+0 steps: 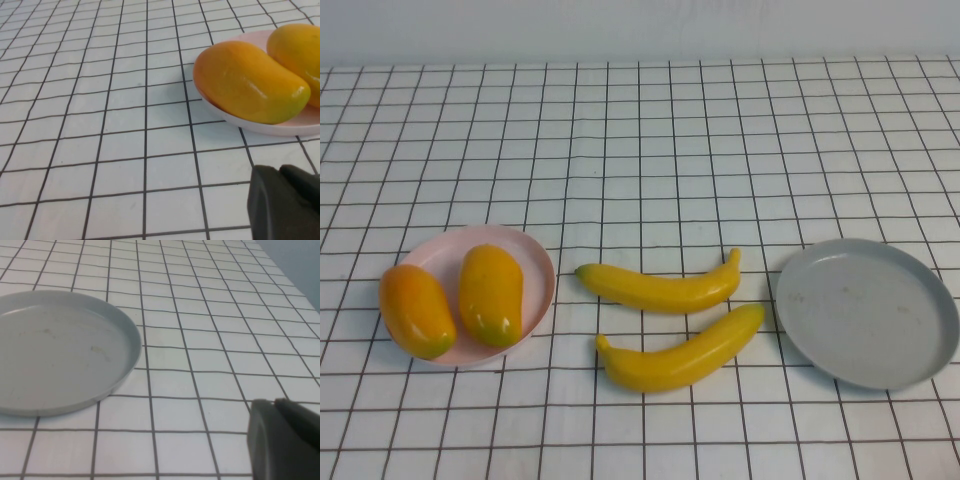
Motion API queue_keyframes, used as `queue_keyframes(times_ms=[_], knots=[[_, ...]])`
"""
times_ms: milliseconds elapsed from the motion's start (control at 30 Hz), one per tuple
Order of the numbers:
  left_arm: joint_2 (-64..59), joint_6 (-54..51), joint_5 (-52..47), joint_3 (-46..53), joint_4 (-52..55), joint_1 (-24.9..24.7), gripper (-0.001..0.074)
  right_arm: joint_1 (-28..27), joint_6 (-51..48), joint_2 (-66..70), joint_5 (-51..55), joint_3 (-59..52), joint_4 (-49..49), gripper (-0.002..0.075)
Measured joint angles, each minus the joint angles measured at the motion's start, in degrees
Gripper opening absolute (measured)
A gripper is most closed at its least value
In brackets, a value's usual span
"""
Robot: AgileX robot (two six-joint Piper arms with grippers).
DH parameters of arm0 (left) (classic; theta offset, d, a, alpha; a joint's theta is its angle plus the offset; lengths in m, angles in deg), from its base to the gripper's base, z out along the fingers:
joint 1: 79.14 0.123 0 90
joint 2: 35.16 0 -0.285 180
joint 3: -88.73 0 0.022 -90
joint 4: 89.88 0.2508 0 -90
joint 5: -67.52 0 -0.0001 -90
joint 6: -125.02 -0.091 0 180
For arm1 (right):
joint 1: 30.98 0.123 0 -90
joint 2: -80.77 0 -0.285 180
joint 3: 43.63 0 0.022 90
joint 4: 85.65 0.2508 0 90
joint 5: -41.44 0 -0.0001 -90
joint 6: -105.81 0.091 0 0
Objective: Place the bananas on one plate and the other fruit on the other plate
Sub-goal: Put another type of fruit in the right plate
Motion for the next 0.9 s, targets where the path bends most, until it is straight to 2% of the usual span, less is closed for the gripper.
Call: queue_keyframes(times_ms=[900], knots=[[0.0, -0.13, 0.0, 0.0, 0.0, 0.0, -0.0004, 0.0, 0.0, 0.0, 0.0, 0.0, -1.06, -0.0016]])
